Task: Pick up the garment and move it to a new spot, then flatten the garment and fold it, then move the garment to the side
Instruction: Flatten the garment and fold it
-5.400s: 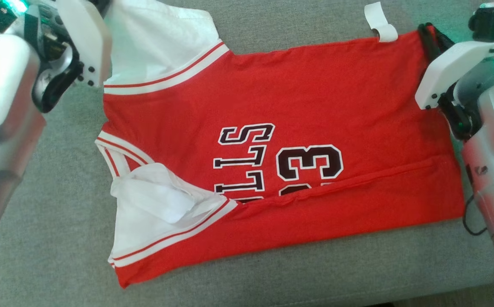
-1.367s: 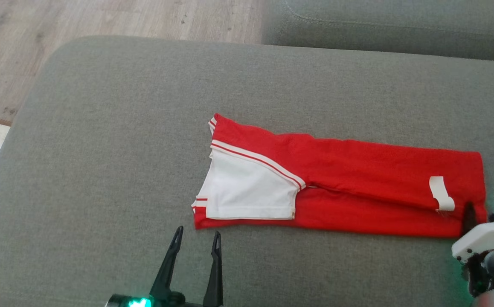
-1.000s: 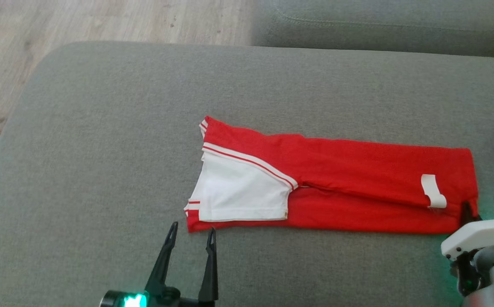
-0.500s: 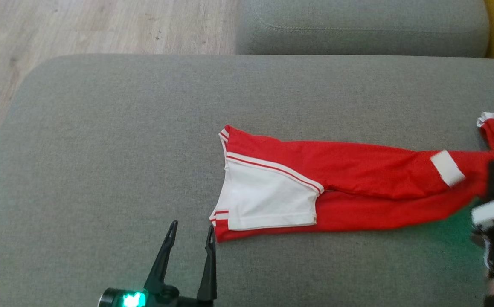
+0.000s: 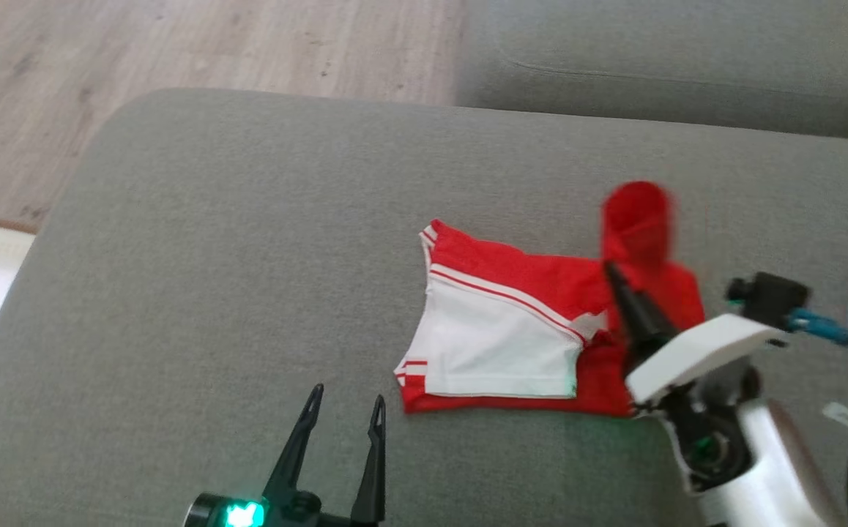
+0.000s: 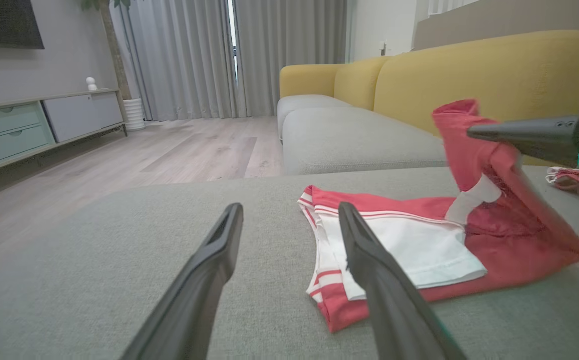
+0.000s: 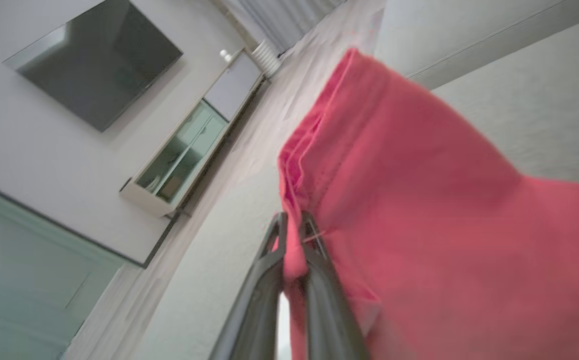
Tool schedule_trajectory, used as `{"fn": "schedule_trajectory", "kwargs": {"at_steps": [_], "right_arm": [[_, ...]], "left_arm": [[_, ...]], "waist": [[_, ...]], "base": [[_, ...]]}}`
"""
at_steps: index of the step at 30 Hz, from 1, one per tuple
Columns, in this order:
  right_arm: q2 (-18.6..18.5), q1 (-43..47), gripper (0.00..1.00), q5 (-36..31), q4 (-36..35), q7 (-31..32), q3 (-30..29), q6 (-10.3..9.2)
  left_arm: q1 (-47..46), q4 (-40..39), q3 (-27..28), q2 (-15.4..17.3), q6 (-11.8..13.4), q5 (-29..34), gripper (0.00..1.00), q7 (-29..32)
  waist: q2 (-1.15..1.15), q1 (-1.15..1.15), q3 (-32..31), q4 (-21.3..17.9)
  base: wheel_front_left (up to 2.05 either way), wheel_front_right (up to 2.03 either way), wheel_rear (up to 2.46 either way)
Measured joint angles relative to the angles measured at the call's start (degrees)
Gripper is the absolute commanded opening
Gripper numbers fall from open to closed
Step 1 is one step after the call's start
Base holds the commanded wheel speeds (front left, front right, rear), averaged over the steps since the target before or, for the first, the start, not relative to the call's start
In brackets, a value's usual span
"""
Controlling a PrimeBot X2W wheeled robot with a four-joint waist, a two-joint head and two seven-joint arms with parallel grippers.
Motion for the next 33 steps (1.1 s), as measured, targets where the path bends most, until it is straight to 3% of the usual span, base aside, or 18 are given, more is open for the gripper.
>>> {"fn": "schedule_trajectory", "kwargs": {"at_steps": [16,17,19,20,27,33], "right_arm": [[-0.11,-5.93,0.00,5.42,9.89,-4.30,16.99,0.00],[-0.11,-6.13,0.08,5.81,10.46,-4.82,17.77,0.00],[-0.14,-6.90,0.44,6.34,11.61,-6.02,19.22,-0.01],[-0.20,-7.24,1.00,6.84,11.98,-6.84,19.72,-0.01],[-0.40,-9.40,1.00,9.67,11.56,-14.24,23.27,-0.01],[-2.38,-8.72,1.00,4.76,9.69,-19.67,18.95,-0.01]], "left_arm": [[-0.98,1.18,-0.57,-1.43,-1.08,0.00,1.00,0.00],[-0.98,1.18,-0.56,-1.45,-1.08,0.00,1.00,0.00],[-0.98,1.18,-0.51,-1.49,-1.08,0.00,1.00,0.00],[-0.98,1.18,-0.47,-1.55,-1.08,0.00,1.00,0.00],[-0.96,1.18,-0.22,-1.80,-1.19,0.00,1.00,0.00],[-0.83,1.15,0.67,-1.94,-1.48,0.53,1.00,0.00]], "waist": [[0.00,0.00,0.99,6.48],[0.00,0.00,1.09,6.65],[0.00,0.00,1.23,6.84],[0.00,0.00,1.25,6.91],[0.00,0.00,1.10,6.19],[0.00,0.00,0.04,3.89]], "base": [[0.00,0.00,0.00],[0.00,0.00,0.00],[0.00,0.00,0.00],[0.00,0.00,0.00],[0.00,0.00,0.00],[0.00,0.00,0.00]]}}
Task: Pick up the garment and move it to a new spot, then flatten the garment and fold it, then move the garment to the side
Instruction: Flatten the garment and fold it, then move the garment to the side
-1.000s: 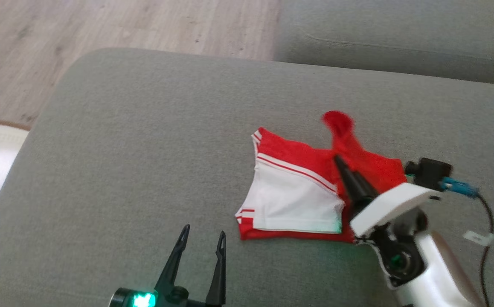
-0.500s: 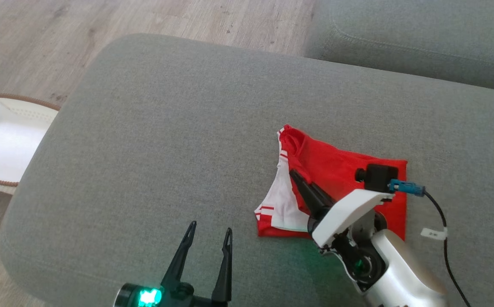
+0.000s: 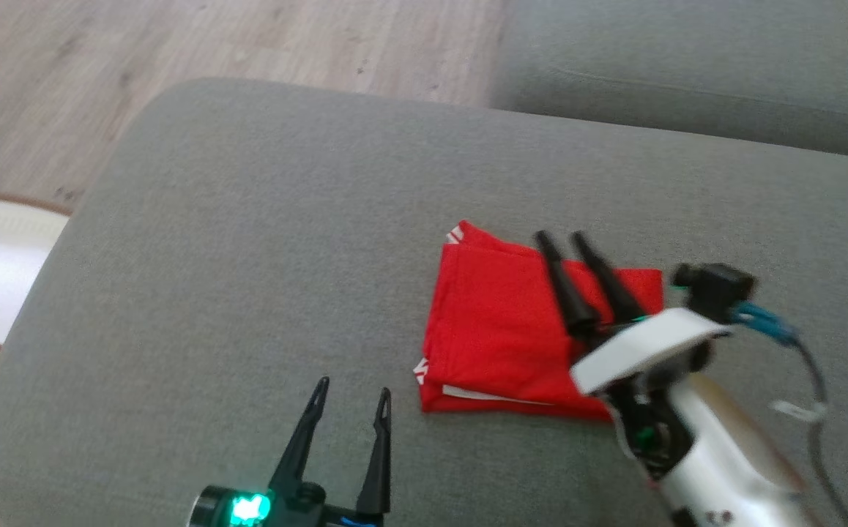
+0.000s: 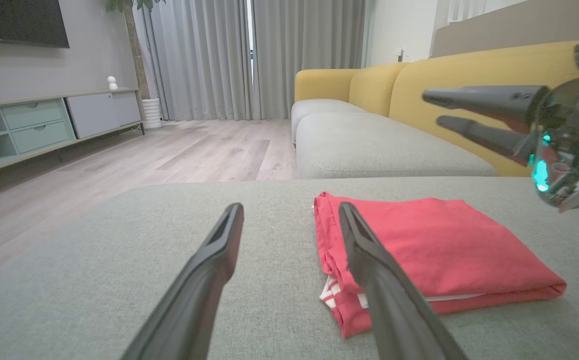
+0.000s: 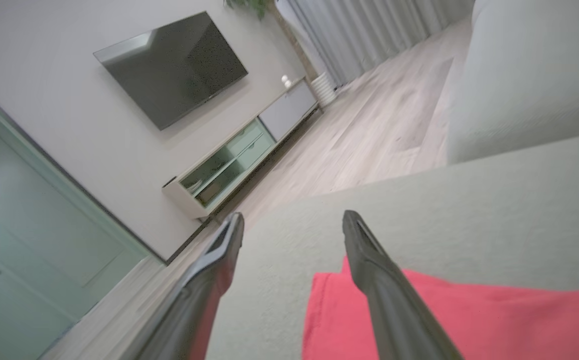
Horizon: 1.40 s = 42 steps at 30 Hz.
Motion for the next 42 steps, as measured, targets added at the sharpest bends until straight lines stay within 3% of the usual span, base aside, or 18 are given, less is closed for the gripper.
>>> {"fn": "schedule_trajectory", "kwargs": {"at_steps": [6,13,17,23,42], "right_arm": [[-6.13,5.77,1.00,-6.30,-5.04,-6.10,-3.79,0.01],[-9.95,14.43,1.00,-20.84,-7.84,-8.37,-9.49,0.00],[-7.89,21.17,1.00,-28.09,-13.08,-8.38,-16.67,0.00],[-4.16,30.43,1.00,-32.48,-14.64,-8.38,-21.07,0.00],[-1.14,32.99,1.00,-34.33,-14.99,-8.38,-21.73,0.00]], "left_arm": [[1.49,-0.63,2.60,0.01,0.88,0.30,1.00,0.00],[3.39,-2.02,5.13,0.18,1.59,0.31,1.00,0.00],[4.36,-3.97,6.48,0.20,2.57,0.97,1.00,-0.03],[8.08,-3.93,7.32,0.46,2.50,0.97,1.00,-0.15],[9.40,-3.35,8.93,0.45,0.97,1.49,1.00,-0.15]], "waist": [[0.00,0.00,-1.78,-3.79],[0.00,0.00,-3.65,-8.69],[0.00,0.00,-5.42,-10.58],[0.00,-0.01,-7.43,-10.89],[0.00,0.00,-8.33,-11.19]], "base": [[0.00,0.00,0.00],[0.00,0.00,0.00],[0.00,0.00,0.00],[0.00,0.00,0.00],[0.00,0.00,0.00]]}}
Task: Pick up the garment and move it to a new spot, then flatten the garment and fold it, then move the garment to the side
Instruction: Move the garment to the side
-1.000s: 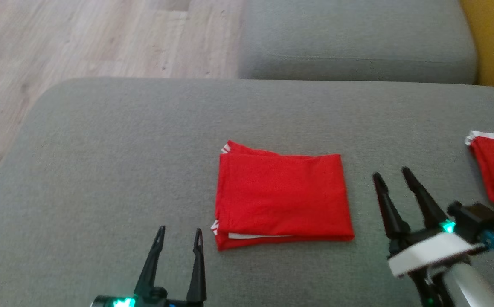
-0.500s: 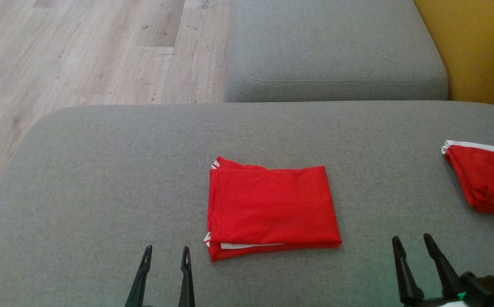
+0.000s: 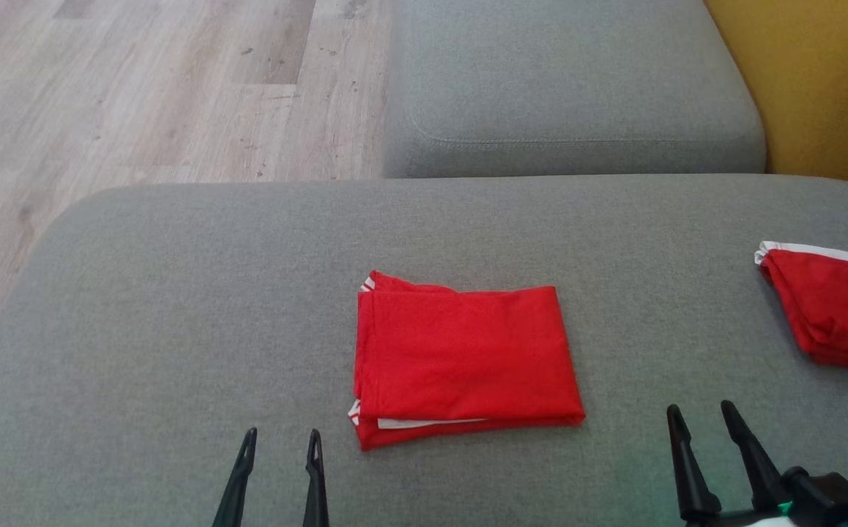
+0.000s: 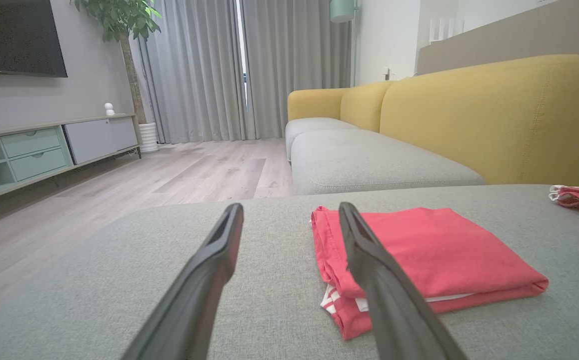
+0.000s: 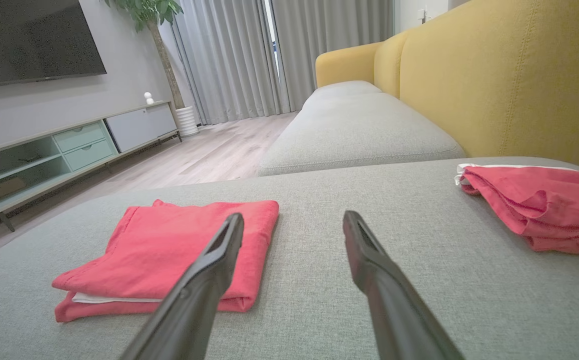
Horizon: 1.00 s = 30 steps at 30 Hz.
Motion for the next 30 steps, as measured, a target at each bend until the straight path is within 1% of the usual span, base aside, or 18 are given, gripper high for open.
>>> {"fn": "schedule_trajectory", "kwargs": {"at_steps": [5,14,17,25,30], "right_arm": [[0.04,-0.04,1.00,0.00,0.01,0.00,0.32,0.00],[0.07,-0.05,1.00,0.01,0.04,0.00,0.60,0.01],[0.05,-0.05,1.00,0.01,0.04,0.00,0.64,0.00],[-0.01,-0.16,1.00,0.01,0.09,0.00,1.16,0.00],[-0.67,-1.32,1.00,0.83,3.48,0.00,2.26,0.01]], "left_arm": [[-0.01,0.41,0.15,-0.07,-0.52,0.18,1.00,0.00],[-0.01,0.66,0.41,-0.21,-0.57,0.40,1.00,0.00],[-0.01,0.67,0.42,-0.23,-1.05,0.41,1.00,0.00],[-0.04,0.60,0.27,-0.32,-1.08,0.90,1.00,0.00],[-0.13,0.56,-0.11,-0.43,-1.07,0.90,1.00,0.00]], "waist": [[0.00,0.00,0.11,-0.12],[0.00,0.00,0.08,-0.15],[0.00,0.00,0.21,-0.07],[0.00,0.00,1.69,0.57],[0.00,0.00,3.47,1.16]], "base": [[0.00,0.00,0.00],[0.00,0.00,0.00],[0.00,0.00,0.00],[0.00,0.00,0.00],[0.00,0.00,0.00]]}}
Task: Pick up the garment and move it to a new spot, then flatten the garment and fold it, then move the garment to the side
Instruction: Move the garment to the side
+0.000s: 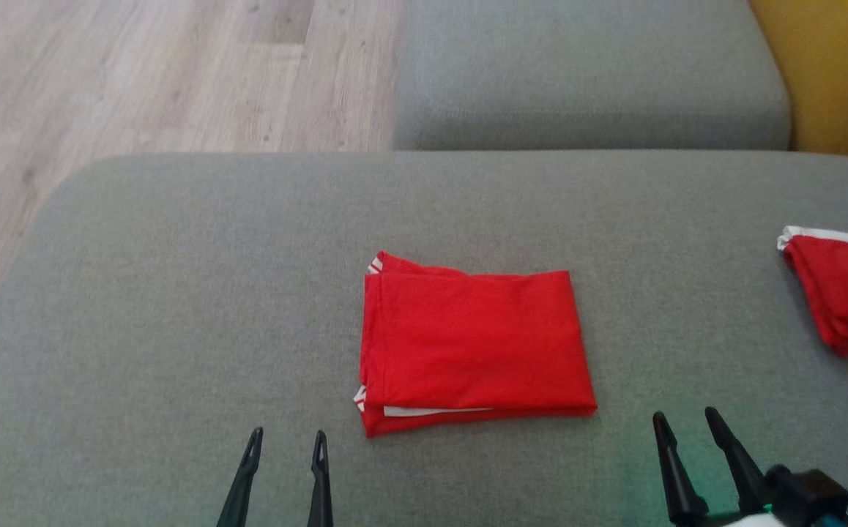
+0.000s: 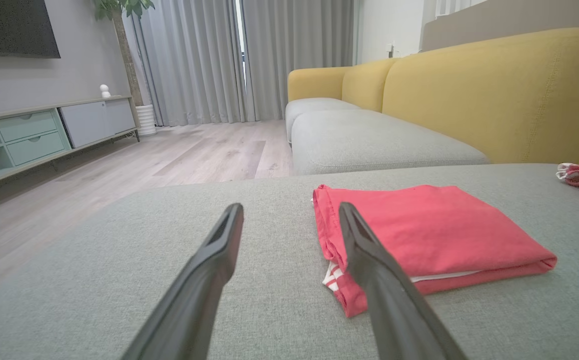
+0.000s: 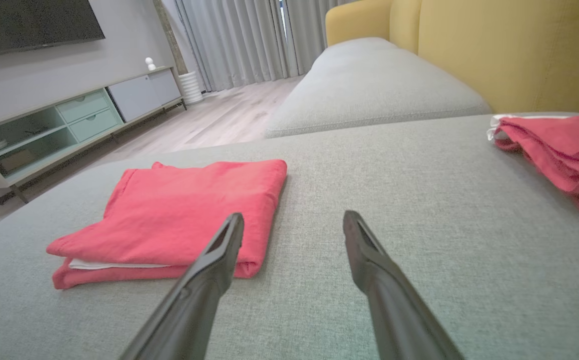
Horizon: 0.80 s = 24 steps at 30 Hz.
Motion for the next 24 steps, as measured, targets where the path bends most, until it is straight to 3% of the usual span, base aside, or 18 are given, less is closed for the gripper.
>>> {"fn": "schedule_trajectory", "kwargs": {"at_steps": [6,12,13,14,23,24], "right_arm": [[-2.14,-7.38,1.00,6.45,6.49,1.16,2.37,0.00],[-6.10,-17.70,1.00,16.06,8.49,9.23,6.65,-0.01],[-7.62,-21.10,1.00,20.97,9.06,13.18,8.49,-0.01],[-7.62,-21.10,1.00,20.97,9.06,13.18,8.49,-0.01],[-11.55,-26.95,1.00,41.34,11.89,27.82,12.61,-0.01],[-11.87,-27.26,0.90,42.55,11.80,28.58,12.89,-0.01]], "left_arm": [[-1.81,-0.22,-1.04,-0.11,0.11,0.01,1.00,0.00],[-6.15,-0.36,-2.57,-0.45,0.64,0.11,1.00,0.00],[-7.94,-0.30,-3.00,-0.59,1.12,0.25,1.00,0.00],[-7.94,-0.30,-3.00,-0.59,1.12,0.25,1.00,0.00],[-12.16,0.38,-3.88,-0.88,2.19,0.51,1.00,-0.01],[-12.16,0.46,-3.92,-0.89,2.37,0.51,1.00,-0.01]], "waist": [[0.00,0.00,3.29,0.82],[0.00,0.02,7.66,1.43],[0.00,0.02,9.32,1.73],[0.00,0.02,9.32,1.73],[0.00,0.01,13.62,4.09],[0.00,0.01,13.85,4.33]], "base": [[0.00,0.00,0.00],[0.00,0.00,0.00],[0.00,0.00,0.00],[0.00,0.00,0.00],[0.00,0.00,0.00],[0.00,0.00,0.00]]}}
